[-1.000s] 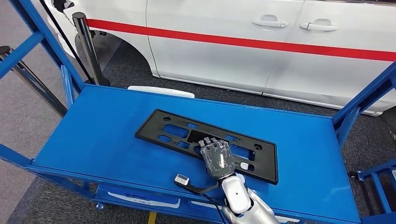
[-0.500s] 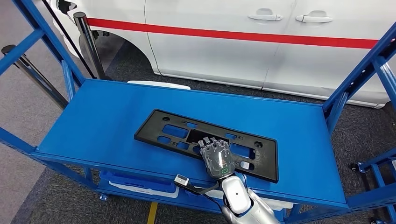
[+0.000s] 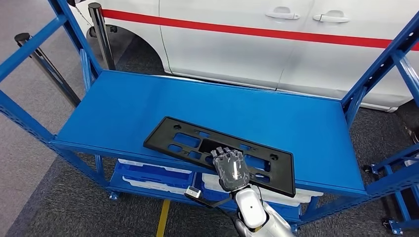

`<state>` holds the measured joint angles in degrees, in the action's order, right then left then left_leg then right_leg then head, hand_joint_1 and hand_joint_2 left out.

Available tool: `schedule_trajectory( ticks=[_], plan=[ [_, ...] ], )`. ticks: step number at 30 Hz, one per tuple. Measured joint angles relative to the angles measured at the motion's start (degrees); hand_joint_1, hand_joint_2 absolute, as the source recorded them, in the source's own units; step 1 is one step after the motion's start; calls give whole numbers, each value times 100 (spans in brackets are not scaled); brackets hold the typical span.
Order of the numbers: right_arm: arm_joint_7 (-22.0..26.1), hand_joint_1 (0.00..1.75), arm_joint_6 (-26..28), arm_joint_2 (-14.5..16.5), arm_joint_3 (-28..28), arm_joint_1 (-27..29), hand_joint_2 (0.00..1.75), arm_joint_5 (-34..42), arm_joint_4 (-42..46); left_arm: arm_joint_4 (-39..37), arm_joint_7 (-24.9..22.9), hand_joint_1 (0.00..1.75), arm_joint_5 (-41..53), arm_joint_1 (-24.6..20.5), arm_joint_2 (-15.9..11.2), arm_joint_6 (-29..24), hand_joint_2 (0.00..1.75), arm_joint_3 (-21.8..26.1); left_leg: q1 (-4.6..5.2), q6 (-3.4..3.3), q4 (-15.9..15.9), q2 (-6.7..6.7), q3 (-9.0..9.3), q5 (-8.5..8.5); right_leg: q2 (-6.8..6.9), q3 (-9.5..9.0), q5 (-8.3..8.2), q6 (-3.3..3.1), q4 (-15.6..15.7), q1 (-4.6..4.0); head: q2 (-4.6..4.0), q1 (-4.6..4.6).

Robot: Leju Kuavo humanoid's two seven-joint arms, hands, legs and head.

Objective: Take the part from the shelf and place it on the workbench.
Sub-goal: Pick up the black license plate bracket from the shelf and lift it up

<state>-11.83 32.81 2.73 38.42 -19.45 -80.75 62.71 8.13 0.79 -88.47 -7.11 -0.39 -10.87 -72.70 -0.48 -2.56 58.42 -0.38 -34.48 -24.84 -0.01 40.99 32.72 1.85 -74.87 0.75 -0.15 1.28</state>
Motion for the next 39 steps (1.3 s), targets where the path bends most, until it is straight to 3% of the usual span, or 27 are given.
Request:
schedule_trajectory(
  ticks=[2,4,5,6,8,9,11,12,13,14,15,17,19,20,21,23,24,25,27,28,29,30,31,33,35,37,39],
  plan=[
    [1,175,-1,-1,0,0,175,-1,6,0,0,0,1,-3,0,4,175,0,8,26,15,3,-140,107,-2,-535,-247,-48,561,-6,0,0],
    [1,175,-1,1,0,-10,175,-2,28,0,0,0,2,-5,10,7,175,0,20,78,15,9,-223,205,-2,-1104,-285,-121,1338,-41,0,-3],
    [0,175,-1,1,-1,-14,175,-1,39,0,0,0,3,-6,15,7,175,-1,16,112,5,10,-236,254,-3,-1249,-260,-153,1574,-66,0,3],
    [-1,175,-2,1,-1,-16,175,3,46,0,0,0,3,-5,22,8,175,-1,10,152,-15,10,-246,306,-3,-1282,-255,-180,1678,-91,0,7],
    [-1,175,-14,2,-2,-8,175,22,48,-1,0,0,3,4,25,11,175,-3,-3,227,-36,19,-273,359,9,-1206,-378,-255,1739,-82,0,20],
    [5,175,-25,5,-2,-3,175,47,48,-1,-1,0,3,10,26,15,175,-3,-6,254,26,26,-317,250,22,-1150,-452,-303,1767,-66,0,16],
    [78,175,-55,14,-2,7,175,172,49,-2,-2,0,3,15,25,22,175,-5,-25,293,463,36,-448,-299,44,-1006,-611,-377,1803,-45,0,10],
    [138,175,-72,18,-2,13,175,262,49,-1,-2,0,2,16,25,26,175,-7,-31,311,801,35,-510,-605,47,-918,-679,-395,1801,-48,0,7],
    [217,175,-89,20,-2,20,175,374,49,-1,-2,0,1,14,26,28,175,-9,-37,330,1144,34,-546,-805,53,-830,-749,-397,1792,-51,0,6],
    [302,175,-110,21,-2,27,175,492,48,0,-3,0,0,13,27,31,175,-12,-39,345,1394,33,-537,-848,59,-738,-814,-390,1779,-55,0,7],
    [402,175,-136,21,-2,33,175,631,49,0,-3,0,-3,12,28,35,175,-15,-42,355,1505,32,-465,-759,64,-642,-878,-381,1761,-55,0,6],
    [666,175,-215,25,-2,41,175,1004,60,-1,-3,0,-11,7,26,48,175,-21,-50,362,1165,32,-44,-447,65,-449,-996,-348,1702,-51,0,5],
    [967,175,-328,40,-1,54,175,1485,103,-2,2,0,-20,-7,24,68,175,-25,-39,338,357,40,566,-468,56,-307,-1087,-293,1622,-64,0,7],
    [1126,175,-409,53,1,70,175,1796,127,-2,8,0,-27,-14,24,78,175,-26,-28,312,58,47,756,-556,57,-275,-1128,-262,1595,-71,0,9],
    [1285,175,-506,67,2,97,175,2124,155,-2,16,0,-37,-18,24,86,175,-28,-9,277,-105,54,838,-629,60,-260,-1173,-229,1586,-72,0,12],
    [1620,175,-741,84,7,171,175,2793,202,-2,38,0,-55,-14,24,94,175,-33,-2,188,-131,48,764,-563,61,-233,-1241,-161,1593,-58,0,15],
    [1782,175,-880,90,10,207,175,3108,239,-2,48,0,-61,-17,25,97,175,-37,-4,134,-130,36,703,-494,51,-183,-1158,-131,1545,-47,0,16],
    [1929,175,-1026,91,14,240,175,3419,282,-2,57,0,-63,-18,25,97,175,-41,-12,85,-137,21,631,-416,41,-111,-960,-107,1412,-38,0,17],
    [2201,175,-1356,95,21,291,175,4045,389,-2,74,0,-68,-23,22,97,175,-52,-8,19,-133,-1,453,-260,27,75,-332,-74,805,-18,0,17],
    [2323,175,-1546,96,23,309,175,4359,433,-2,83,0,-69,-21,20,99,175,-57,-1,11,-127,-6,361,-188,24,144,-99,-62,431,-11,0,16],
    [2450,175,-1782,97,25,323,175,4706,470,-2,92,0,-70,-20,19,102,175,-64,7,12,-117,-8,263,-118,22,170,-2,-53,117,-6,0,16],
    [2570,175,-2034,98,24,339,175,5054,500,-2,100,0,-71,-19,18,104,175,-72,13,19,-102,-10,166,-56,22,118,-57,-52,-38,-3,0,15],
    [2675,175,-2250,100,23,360,175,5356,529,-2,105,0,-71,-20,17,107,175,-81,17,30,-81,-10,69,0,22,-27,-198,-62,-4,-1,0,15],
    [2815,175,-2550,110,22,392,175,5750,596,-2,109,0,-70,-22,17,108,175,-102,24,63,-27,-8,-102,100,17,-595,-398,-116,613,-9,0,15],
    [2934,175,-2860,117,15,390,175,6132,659,-2,109,0,-58,-27,18,109,175,-121,29,120,2,-7,-199,193,9,-1120,-310,-175,1373,-43,0,14],
    [3118,175,-3369,115,1,385,175,6769,685,-2,95,0,-31,-36,19,108,175,-147,12,198,-25,-12,-230,298,5,-1241,-264,-221,1667,-92,0,15],
    [3287,175,-3901,114,-6,399,175,7412,684,-3,68,0,-11,-48,18,98,175,-174,-13,268,-11,-4,-279,286,24,-1157,-396,-300,1713,-81,0,18]
  ],
)
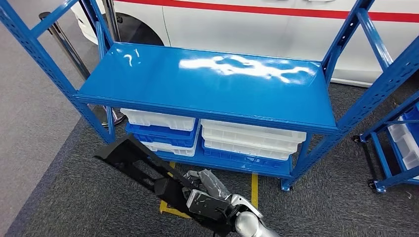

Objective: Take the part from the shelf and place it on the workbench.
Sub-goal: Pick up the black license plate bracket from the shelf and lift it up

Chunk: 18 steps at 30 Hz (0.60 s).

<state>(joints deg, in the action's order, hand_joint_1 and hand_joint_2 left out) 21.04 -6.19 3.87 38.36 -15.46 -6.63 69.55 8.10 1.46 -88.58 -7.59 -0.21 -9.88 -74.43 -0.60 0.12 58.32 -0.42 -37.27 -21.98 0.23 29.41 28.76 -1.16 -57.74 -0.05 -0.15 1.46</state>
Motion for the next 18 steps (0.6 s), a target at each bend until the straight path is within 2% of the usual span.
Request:
schedule_trajectory(
  ticks=[1,2,4,5,6,7,8,9,10,11,12,13,14,15,16,17,18],
  plan=[
    [62,175,-215,0,0,9,175,255,-1,-1,-13,0,5,-5,0,-4,175,-12,-4,24,104,7,-53,-154,13,59,-76,-48,20,16,0,-3],
    [116,175,-370,0,1,19,175,445,-2,-1,-21,0,10,-10,-1,-8,175,-25,-10,43,313,14,-120,-418,25,129,-151,-87,36,30,0,-6],
    [213,175,-602,-2,1,34,175,731,-2,-1,-38,0,30,-23,0,-5,175,-58,-16,76,951,17,-238,-1007,34,291,-287,-125,32,20,0,-13],
    [264,175,-713,-4,1,46,175,853,-2,-1,-46,0,39,-34,1,-3,175,-77,-19,95,1255,16,-251,-1149,37,383,-357,-124,26,17,0,-13],
    [315,175,-825,-8,1,60,175,970,-2,-1,-54,0,48,-46,2,-1,175,-95,-21,111,1444,16,-214,-1142,40,479,-426,-118,13,15,0,-13],
    [369,175,-948,-12,1,80,175,1098,2,-1,-62,0,54,-59,3,0,175,-111,-23,122,1483,16,-110,-1012,43,583,-491,-107,-6,16,0,-13],
    [423,175,-1067,-14,0,103,175,1224,15,-1,-71,0,56,-72,3,1,175,-122,-26,127,1343,16,76,-837,44,687,-552,-93,-34,20,0,-14],
    [466,175,-1170,-15,0,126,175,1330,38,-1,-78,0,60,-86,3,1,175,-129,-28,124,1046,17,344,-728,42,780,-605,-75,-70,24,0,-15],
    [499,175,-1255,-15,0,146,175,1409,74,-1,-85,0,62,-100,2,1,175,-134,-22,113,630,20,658,-724,41,862,-651,-51,-112,19,0,-15],
    [522,175,-1316,-16,0,164,175,1455,113,-1,-90,0,64,-114,2,1,175,-139,-13,89,261,24,917,-787,40,918,-703,-23,-141,12,0,-14],
    [535,175,-1358,-17,0,175,175,1482,146,-1,-93,0,65,-127,2,1,175,-147,0,63,-5,29,1079,-868,43,949,-757,5,-154,7,0,-11],
    [547,175,-1389,-18,0,182,175,1500,174,-1,-95,0,65,-135,2,1,175,-156,15,32,-142,34,1136,-907,47,967,-816,34,-150,3,0,-9],
    [558,175,-1419,-22,1,191,175,1513,193,-1,-98,0,65,-138,4,2,175,-166,7,-9,-156,33,1103,-879,45,980,-865,65,-133,1,0,-5],
    [573,175,-1443,-28,1,201,175,1524,210,-1,-103,0,65,-141,6,2,175,-175,-1,-46,-160,22,1060,-822,34,1005,-844,98,-143,9,0,-4],
    [589,175,-1467,-37,1,214,175,1532,228,-1,-108,0,65,-143,8,3,175,-181,-13,-98,-164,7,1010,-761,19,1053,-716,129,-227,14,0,-3],
    [605,175,-1488,-48,1,229,175,1542,247,-1,-112,0,64,-146,10,3,175,-185,-25,-147,-170,-9,949,-693,5,1125,-485,157,-414,21,0,-1],
    [619,175,-1506,-58,1,243,175,1553,263,-1,-114,0,64,-149,10,2,175,-187,-20,-181,-160,-22,877,-629,-6,1214,-183,178,-724,36,0,-2]
  ],
)
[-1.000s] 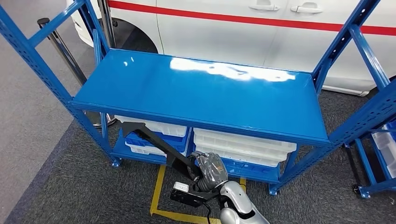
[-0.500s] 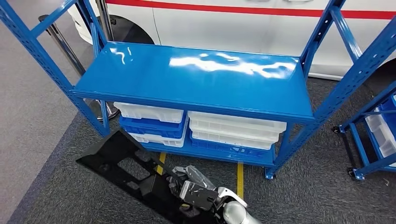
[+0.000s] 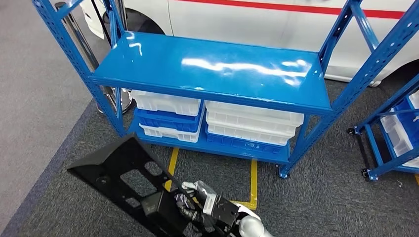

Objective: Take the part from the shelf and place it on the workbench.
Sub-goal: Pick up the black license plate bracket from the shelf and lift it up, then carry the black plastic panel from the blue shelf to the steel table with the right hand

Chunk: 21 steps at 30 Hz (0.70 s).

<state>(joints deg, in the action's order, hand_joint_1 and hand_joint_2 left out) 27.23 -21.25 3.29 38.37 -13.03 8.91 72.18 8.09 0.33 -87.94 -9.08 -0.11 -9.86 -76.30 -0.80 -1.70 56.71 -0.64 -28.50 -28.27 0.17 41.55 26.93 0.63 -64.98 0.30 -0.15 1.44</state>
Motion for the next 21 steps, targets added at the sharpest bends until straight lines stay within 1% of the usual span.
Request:
schedule_trajectory(
  ticks=[1,2,3,4,5,6,7,8,9,10,11,12,13,14,15,16,17,18,19,20,21],
  plan=[
    [11,175,-14,-8,-1,12,175,13,12,0,0,0,0,-2,-1,-1,175,-2,6,-25,14,-5,-88,62,-2,89,276,15,-380,5,0,0],
    [21,175,-26,-14,-1,23,175,25,21,0,0,0,0,-3,-1,-1,175,-4,13,-32,33,-7,-180,121,-2,148,442,27,-733,11,0,-1],
    [28,175,-41,-21,-1,34,175,34,29,0,0,0,1,-4,-2,-2,175,-10,18,-31,58,-9,-277,175,-3,148,477,33,-973,15,0,-1],
    [35,175,-57,-28,-1,44,175,41,42,0,-1,0,1,-5,-2,-2,175,-18,21,-24,89,-9,-377,224,-3,59,390,31,-1025,16,0,-2],
    [40,175,-71,-34,-1,52,175,45,60,0,-3,0,1,-7,-2,-2,175,-28,22,-12,123,-7,-472,268,-4,-132,246,19,-870,16,0,-2],
    [45,175,-82,-38,-1,57,175,47,87,0,-7,0,1,-10,-2,-1,175,-37,21,2,158,-5,-555,306,-7,-408,139,-3,-547,14,0,-3],
    [49,175,-91,-40,-1,58,175,49,117,0,-11,0,1,-13,1,-1,175,-44,26,25,186,-3,-625,342,-14,-706,121,-33,-144,-1,0,-3],
    [55,175,-95,-41,-1,56,175,52,150,0,-16,0,1,-17,4,1,175,-50,26,55,201,-2,-672,382,-21,-947,156,-60,215,-19,0,-4],
    [64,175,-98,-43,-1,56,175,56,176,0,-21,0,1,-21,8,2,175,-55,20,89,199,-2,-698,425,-28,-1089,205,-85,461,-41,0,-4],
    [74,175,-101,-45,-1,57,175,61,195,0,-26,0,1,-24,12,2,175,-61,12,127,180,-3,-715,476,-31,-1134,228,-107,581,-68,0,-3],
    [82,175,-107,-49,-1,60,175,65,207,0,-31,0,1,-22,14,3,175,-69,9,167,153,-2,-723,532,-27,-1117,188,-132,632,-73,0,-3],
    [87,175,-115,-51,-1,63,175,68,210,-1,-34,0,1,-22,15,2,175,-77,2,200,146,4,-740,530,-15,-1090,123,-166,668,-66,0,-3],
    [89,175,-125,-52,-1,65,175,68,217,-1,-38,0,1,-19,16,2,175,-83,2,227,201,11,-779,436,-2,-1055,62,-209,708,-53,0,-4],
    [91,175,-138,-52,-1,67,175,69,226,-2,-42,0,1,-16,16,1,175,-86,3,249,357,18,-841,248,11,-1008,-5,-251,744,-33,0,-7],
    [94,175,-149,-51,-1,69,175,70,237,-2,-44,0,1,-17,15,1,175,-87,-5,263,625,23,-924,-21,21,-951,-68,-282,753,-25,0,-9],
    [96,175,-158,-52,-1,72,175,70,247,-2,-47,0,1,-18,15,2,175,-88,-8,278,977,24,-1015,-291,25,-880,-121,-304,750,-27,0,-11],
    [98,175,-167,-52,-1,79,175,71,253,-2,-49,0,1,-19,16,3,175,-89,-12,294,1328,24,-1082,-482,31,-806,-172,-312,738,-32,0,-12],
    [98,175,-173,-53,-1,85,175,71,255,-2,-50,0,1,-20,17,4,175,-90,-15,308,1577,23,-1094,-561,37,-728,-220,-310,719,-35,0,-12],
    [98,175,-179,-54,-1,93,175,71,256,-2,-50,0,1,-21,19,4,175,-91,-19,320,1654,23,-1025,-519,41,-644,-266,-304,692,-36,0,-12],
    [99,175,-181,-54,-1,99,175,71,257,-2,-50,0,1,-22,19,4,175,-92,-24,326,1524,23,-861,-385,42,-558,-306,-293,656,-33,0,-12],
    [99,175,-183,-54,-1,103,175,71,261,-2,-50,0,1,-27,19,3,175,-92,-29,326,1220,23,-615,-231,39,-478,-341,-276,614,-27,0,-13]
  ],
)
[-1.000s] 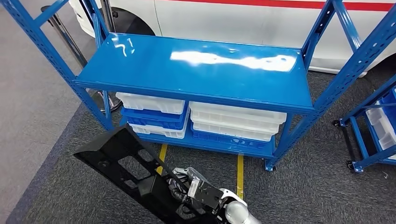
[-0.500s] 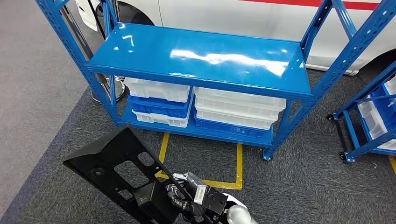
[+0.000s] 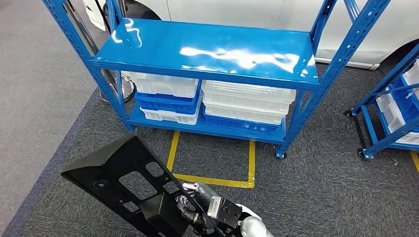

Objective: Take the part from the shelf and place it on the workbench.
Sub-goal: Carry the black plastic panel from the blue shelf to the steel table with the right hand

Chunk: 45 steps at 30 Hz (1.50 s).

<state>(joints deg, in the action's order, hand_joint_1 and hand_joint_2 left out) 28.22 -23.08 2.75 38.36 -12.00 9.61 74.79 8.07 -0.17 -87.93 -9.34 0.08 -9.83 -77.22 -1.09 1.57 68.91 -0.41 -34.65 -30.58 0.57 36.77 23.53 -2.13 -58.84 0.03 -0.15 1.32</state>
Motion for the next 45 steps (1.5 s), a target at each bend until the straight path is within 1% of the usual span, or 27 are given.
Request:
schedule_trajectory(
  ticks=[2,3,6,7,9,11,12,13,14,16,18,20,22,23,26,27,28,30,32,34,35,37,38,41,42,43,45],
  plan=[
    [2,175,0,-1,-1,3,175,-1,26,0,-1,0,0,-18,-1,-1,175,-1,12,-29,-739,10,496,81,-3,132,-70,54,-72,1,0,2],
    [3,175,0,-1,-1,3,175,-1,43,0,-2,0,0,-24,-1,-2,175,-2,26,-55,-978,20,624,67,-2,165,-113,84,-88,-1,0,4],
    [9,175,-1,-8,-1,5,175,-1,82,0,-15,0,0,-29,1,-3,175,-9,45,-154,-1131,27,599,127,-3,206,-241,177,-69,-2,0,7],
    [10,175,-1,-15,-2,7,175,-2,90,0,-22,0,0,-35,3,-3,175,-11,33,-200,-1144,16,561,180,-16,238,-173,210,-105,1,0,7],
    [10,175,0,-38,-2,10,175,-2,93,0,-30,0,1,-51,4,-3,175,-16,11,-303,-1163,-14,444,318,-42,357,290,264,-466,15,0,12],
    [10,175,3,-59,-2,14,175,-3,93,0,-33,0,2,-61,1,-4,175,-22,27,-348,-1153,-24,275,450,-48,499,860,299,-1176,38,0,14],
    [10,175,5,-69,-2,16,175,-3,92,0,-33,0,2,-63,0,-4,175,-25,35,-347,-1142,-27,180,517,-48,522,980,314,-1494,49,0,14],
    [10,175,8,-79,-2,17,175,-3,92,0,-33,0,2,-64,-1,-5,175,-29,40,-340,-1124,-29,84,578,-48,477,951,322,-1668,59,0,13],
    [10,175,9,-87,-2,18,175,-3,93,0,-34,0,2,-67,-1,-5,175,-33,43,-330,-1101,-31,-14,635,-48,343,816,322,-1656,68,0,13],
    [10,175,9,-97,-2,13,175,-4,108,0,-36,0,4,-74,-1,-5,175,-38,47,-297,-1047,-27,-182,738,-51,-205,595,289,-1094,72,0,12],
    [11,175,9,-98,-2,1,175,-5,146,0,-38,0,8,-84,0,-4,175,-43,52,-239,-1024,-23,-271,838,-57,-788,704,243,-276,42,0,10],
    [15,175,9,-100,-2,-6,175,-4,178,0,-42,0,9,-91,1,-3,175,-51,40,-164,-1069,-24,-299,967,-61,-975,796,204,117,-8,0,10],
    [15,175,9,-109,-2,0,175,-4,185,-1,-46,0,9,-83,-2,-5,175,-69,20,-93,-1093,-15,-364,992,-46,-875,655,133,185,3,0,12],
    [14,175,9,-115,-2,4,175,-5,187,-2,-49,0,9,-75,-4,-7,175,-79,14,-63,-1008,-8,-419,841,-34,-802,568,80,210,16,0,11],
    [13,175,9,-123,-2,7,175,-6,190,-2,-57,0,9,-64,-3,-6,175,-93,6,-1,-162,2,-598,-40,-7,-534,333,-8,219,12,0,4],
    [13,175,9,-127,-2,8,175,-6,189,-2,-58,0,10,-68,-2,-5,175,-97,5,15,187,1,-620,-186,0,-432,258,-7,205,4,0,3],
    [13,175,10,-132,-2,9,175,-6,188,-2,-57,0,10,-72,-2,-4,175,-101,5,28,441,1,-593,-172,6,-321,185,-4,185,-1,0,4],
    [13,175,11,-138,-2,10,175,-6,188,-2,-57,0,11,-80,-2,-4,175,-109,5,36,458,1,-316,150,12,-87,48,17,121,0,0,3],
    [13,175,11,-141,-2,10,175,-6,200,-2,-57,0,10,-99,-3,-4,175,-111,15,15,-237,4,308,227,7,106,-60,59,29,-2,0,2],
    [13,175,13,-143,-2,8,175,-7,226,-3,-55,0,10,-122,-4,-7,175,-114,42,-56,-1016,10,846,-39,13,207,-164,116,-36,-10,0,5],
    [13,175,14,-143,-2,7,175,-7,237,-3,-54,0,10,-128,-5,-8,175,-118,61,-100,-1222,13,954,-133,19,226,-223,147,-39,-10,0,7],
    [13,175,17,-153,-2,12,175,-8,240,-2,-55,0,9,-119,-1,-11,175,-126,59,-207,-1268,-3,889,-70,16,256,-290,213,-56,-8,0,10],
    [13,175,20,-164,-2,18,175,-8,243,-2,-57,0,8,-116,2,-12,175,-130,50,-268,-1275,-18,830,-4,1,301,-171,243,-147,-4,0,13],
    [13,175,36,-199,-2,31,175,-10,251,-2,-57,0,6,-115,6,-28,175,-133,44,-379,-1280,-46,576,214,-39,502,698,301,-962,24,0,21],
    [13,175,47,-204,-2,35,175,-13,251,-2,-55,0,6,-115,6,-34,175,-134,49,-380,-1273,-47,482,284,-42,543,876,313,-1299,30,0,21],
    [18,175,66,-208,-2,41,175,-26,252,-2,-54,0,8,-113,5,-40,175,-135,52,-374,-1260,-48,385,353,-42,544,888,318,-1556,34,0,21],
    [44,175,114,-221,-1,50,175,-83,263,-2,-52,0,17,-111,5,-63,175,-138,53,-349,-1216,-52,180,479,-42,324,557,307,-1603,36,0,20]
  ],
)
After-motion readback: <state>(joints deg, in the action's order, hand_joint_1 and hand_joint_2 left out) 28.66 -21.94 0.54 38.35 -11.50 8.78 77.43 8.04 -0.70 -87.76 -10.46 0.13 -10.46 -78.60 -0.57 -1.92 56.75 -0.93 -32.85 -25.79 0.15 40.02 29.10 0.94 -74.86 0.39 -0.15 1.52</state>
